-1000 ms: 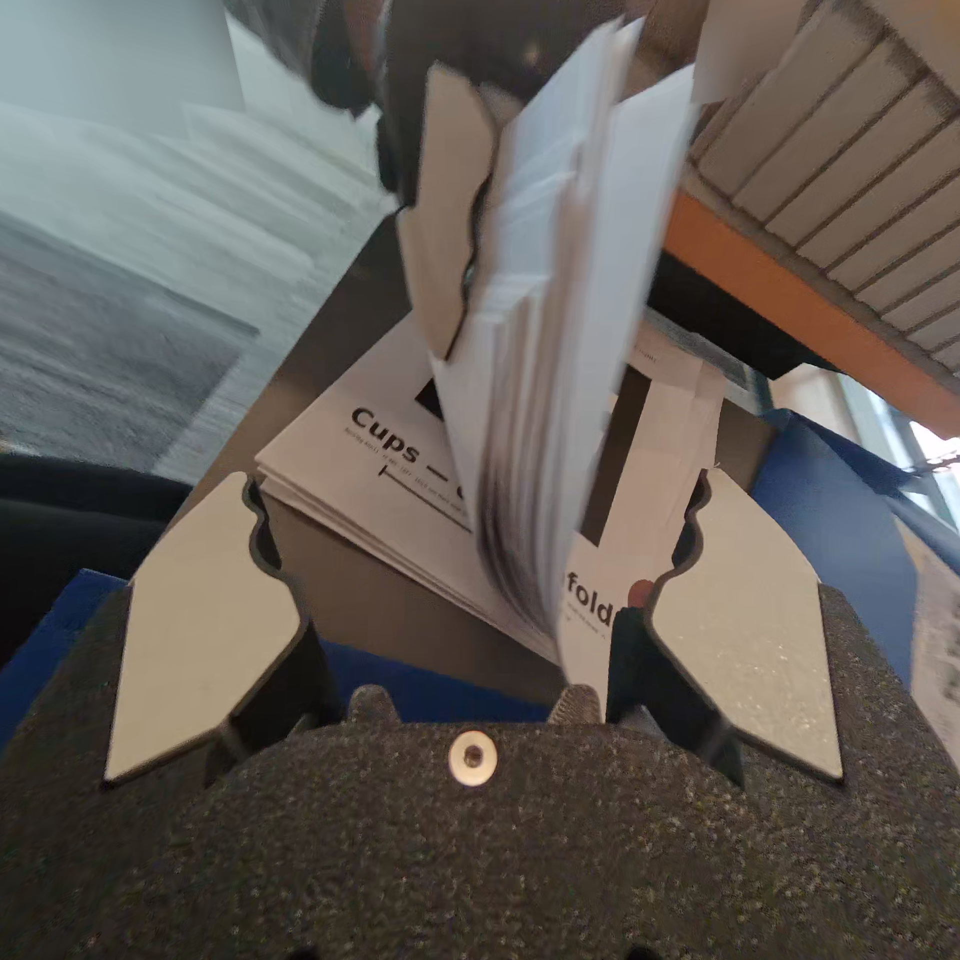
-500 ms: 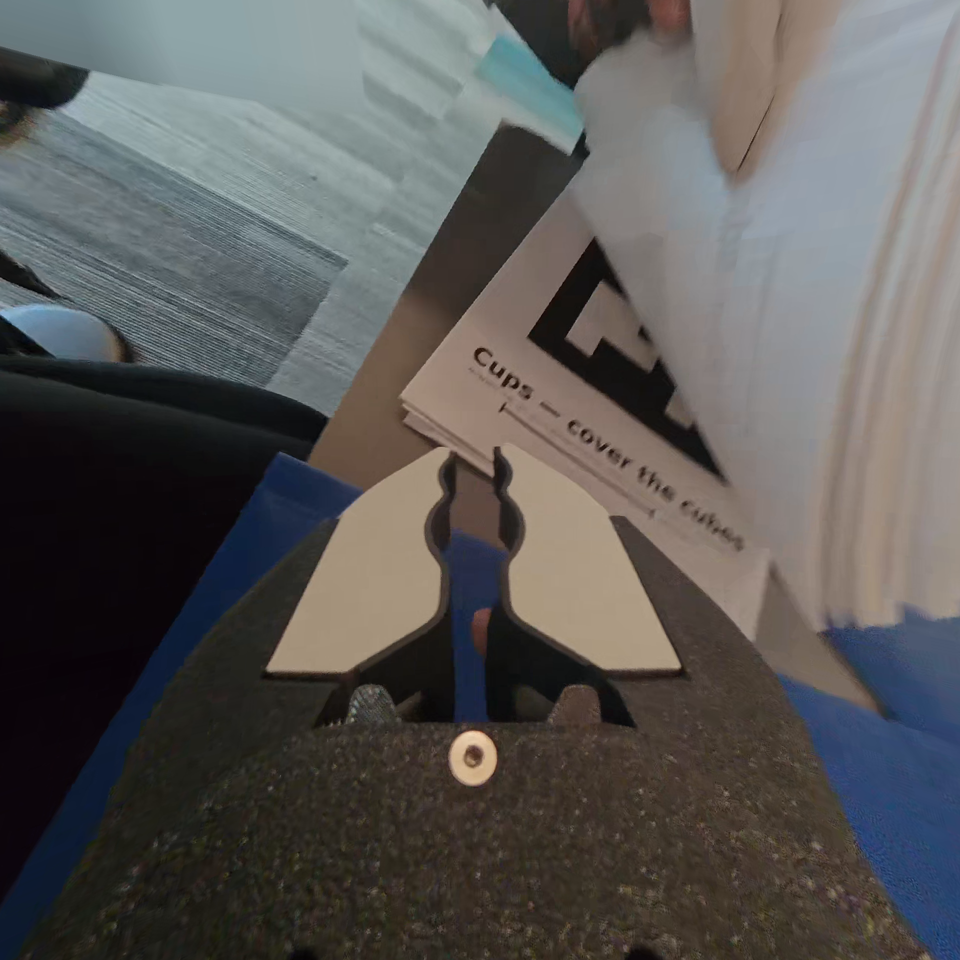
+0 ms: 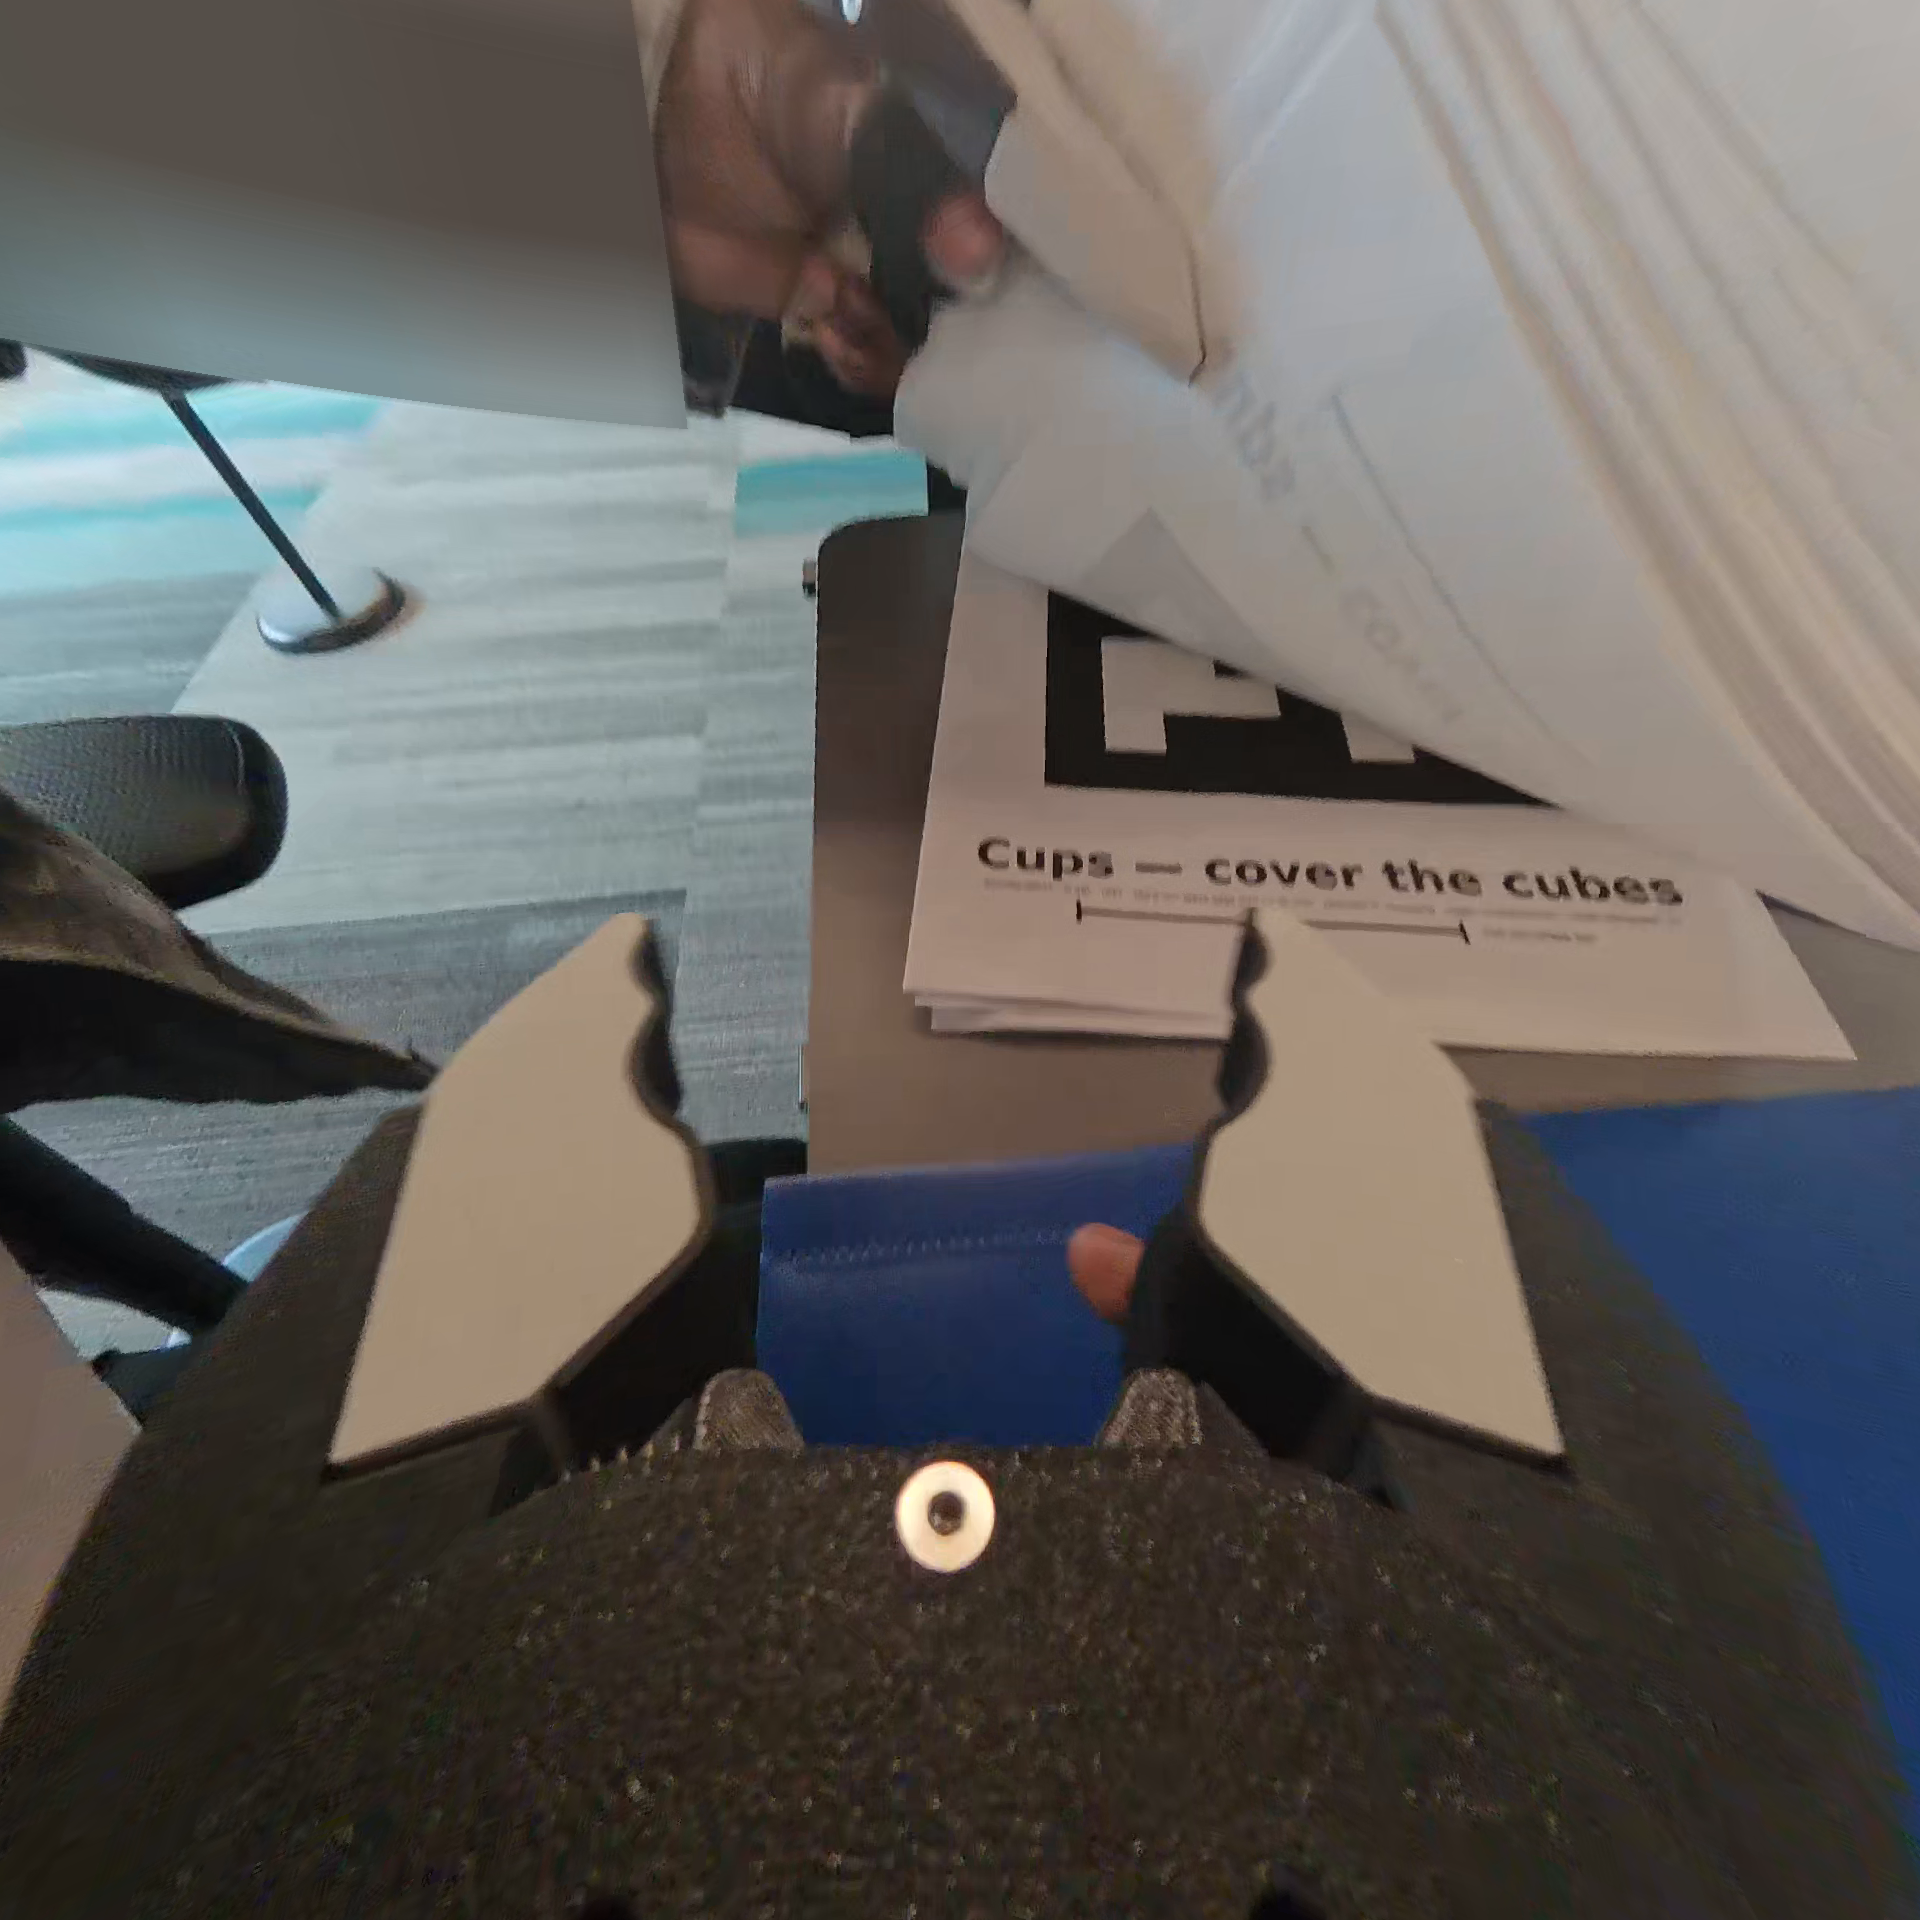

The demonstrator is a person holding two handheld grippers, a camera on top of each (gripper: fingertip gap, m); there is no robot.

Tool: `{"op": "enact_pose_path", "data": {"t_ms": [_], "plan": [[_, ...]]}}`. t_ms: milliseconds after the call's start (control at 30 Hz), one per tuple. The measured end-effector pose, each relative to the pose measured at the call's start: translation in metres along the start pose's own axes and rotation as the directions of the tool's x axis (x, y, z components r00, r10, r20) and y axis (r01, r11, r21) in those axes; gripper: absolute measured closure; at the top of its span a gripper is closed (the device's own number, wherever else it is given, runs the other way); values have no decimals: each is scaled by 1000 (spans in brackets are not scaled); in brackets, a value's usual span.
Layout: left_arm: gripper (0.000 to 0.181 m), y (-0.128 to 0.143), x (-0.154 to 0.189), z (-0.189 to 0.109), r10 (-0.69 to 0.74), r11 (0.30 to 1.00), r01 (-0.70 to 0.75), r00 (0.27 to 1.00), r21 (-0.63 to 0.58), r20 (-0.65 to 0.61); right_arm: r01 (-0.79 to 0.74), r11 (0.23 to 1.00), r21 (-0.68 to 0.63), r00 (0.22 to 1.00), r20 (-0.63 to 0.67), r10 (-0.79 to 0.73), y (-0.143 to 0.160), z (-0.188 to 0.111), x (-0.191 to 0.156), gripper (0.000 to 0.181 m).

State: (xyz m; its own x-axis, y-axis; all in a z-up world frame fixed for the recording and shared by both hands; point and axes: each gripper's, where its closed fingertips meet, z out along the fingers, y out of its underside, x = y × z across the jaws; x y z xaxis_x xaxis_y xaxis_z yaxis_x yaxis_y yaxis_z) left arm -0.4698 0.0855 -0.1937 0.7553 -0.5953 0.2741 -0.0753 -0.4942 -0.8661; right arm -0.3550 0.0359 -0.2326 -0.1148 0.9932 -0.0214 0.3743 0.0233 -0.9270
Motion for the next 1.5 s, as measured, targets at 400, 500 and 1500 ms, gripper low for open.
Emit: {"op": "enact_pose_path", "data": {"t_ms": [400,500,1500], "plan": [[168,-1,-1,1,-26,1000,26,1000,17,15,16,997,77,998,-54,-11,2,-18,20,163],[168,-1,-1,1,-28,999,27,999,19,17,-14,998,66,999,-48,18,7,-17,21,159],[167,-7,-3,-3,-16,999,13,998,47,65,496,794,-351,854,35,-519,36,41,4,159]]}}
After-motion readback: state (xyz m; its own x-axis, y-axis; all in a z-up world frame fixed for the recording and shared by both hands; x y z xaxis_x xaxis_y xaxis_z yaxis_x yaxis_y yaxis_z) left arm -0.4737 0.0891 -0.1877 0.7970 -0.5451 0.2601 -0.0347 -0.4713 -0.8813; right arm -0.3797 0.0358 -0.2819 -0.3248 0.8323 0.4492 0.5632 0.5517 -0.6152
